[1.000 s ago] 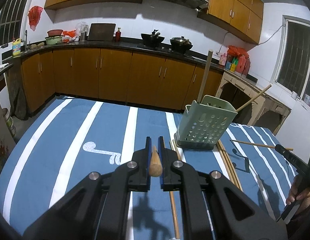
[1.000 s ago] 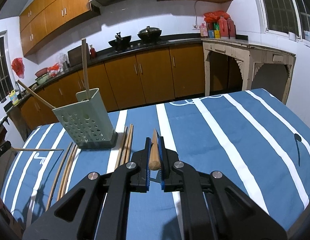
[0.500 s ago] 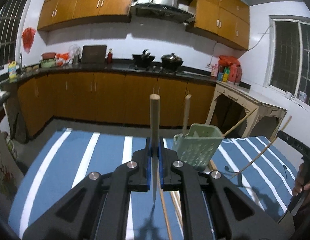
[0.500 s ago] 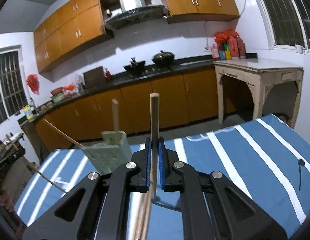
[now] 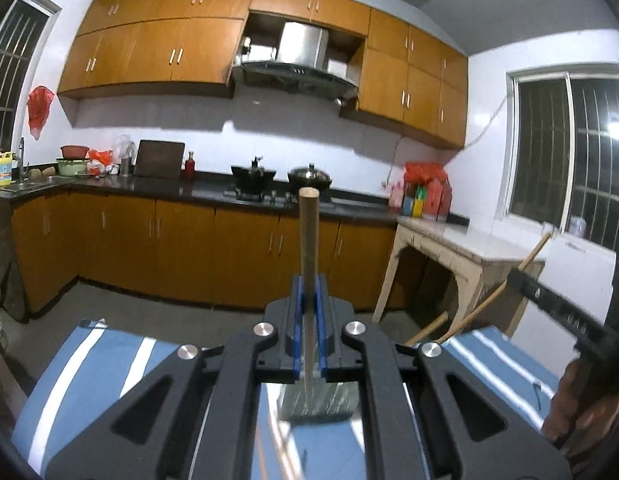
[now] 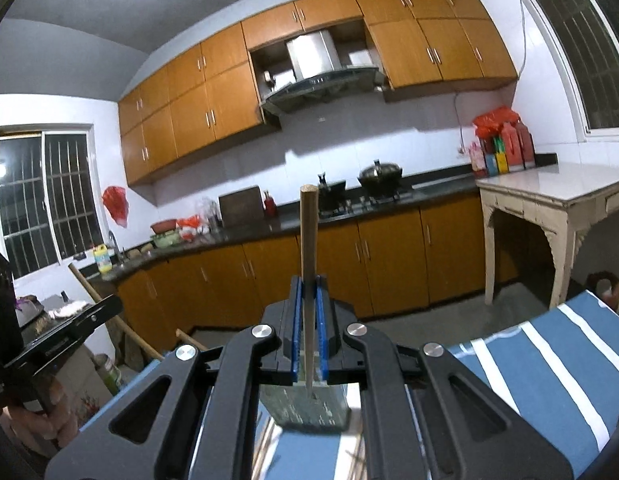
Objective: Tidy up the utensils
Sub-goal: 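Drop the chopsticks into the holder by opening both grippers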
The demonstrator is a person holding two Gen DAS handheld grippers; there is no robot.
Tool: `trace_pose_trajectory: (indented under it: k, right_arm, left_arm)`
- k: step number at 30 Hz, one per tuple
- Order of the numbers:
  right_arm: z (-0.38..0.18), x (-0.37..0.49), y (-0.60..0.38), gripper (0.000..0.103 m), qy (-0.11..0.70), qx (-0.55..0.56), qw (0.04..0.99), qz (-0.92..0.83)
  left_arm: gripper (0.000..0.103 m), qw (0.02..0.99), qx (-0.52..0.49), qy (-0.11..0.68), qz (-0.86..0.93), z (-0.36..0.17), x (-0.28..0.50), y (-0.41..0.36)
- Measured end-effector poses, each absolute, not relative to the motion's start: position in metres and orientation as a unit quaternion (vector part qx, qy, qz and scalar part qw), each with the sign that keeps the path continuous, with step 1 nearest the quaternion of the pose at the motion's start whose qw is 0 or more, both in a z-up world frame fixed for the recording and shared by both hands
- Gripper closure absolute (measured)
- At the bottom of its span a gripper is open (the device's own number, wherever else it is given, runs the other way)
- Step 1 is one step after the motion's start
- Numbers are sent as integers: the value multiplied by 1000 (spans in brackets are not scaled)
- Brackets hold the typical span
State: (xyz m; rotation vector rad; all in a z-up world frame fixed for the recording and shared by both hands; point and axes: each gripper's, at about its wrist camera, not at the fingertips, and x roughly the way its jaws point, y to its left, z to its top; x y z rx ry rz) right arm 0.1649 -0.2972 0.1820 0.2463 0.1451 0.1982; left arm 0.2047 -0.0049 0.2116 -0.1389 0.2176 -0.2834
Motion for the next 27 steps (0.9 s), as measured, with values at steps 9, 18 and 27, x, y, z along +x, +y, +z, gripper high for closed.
trace_pose_trajectory:
  k: [9,18,27]
  right_arm:
    - [177,193,-287,95,44,118,989,84]
    - [144,225,-279,95,88,117,986,80]
    - [129,240,-273,95,126,111,982,83]
  left_arm:
    - [96,988,-90,68,-107,222,246,-17]
    - [96,983,-90,117,-107,181,288,-29]
    - [96,977,-88,157,-116,155,303,-33]
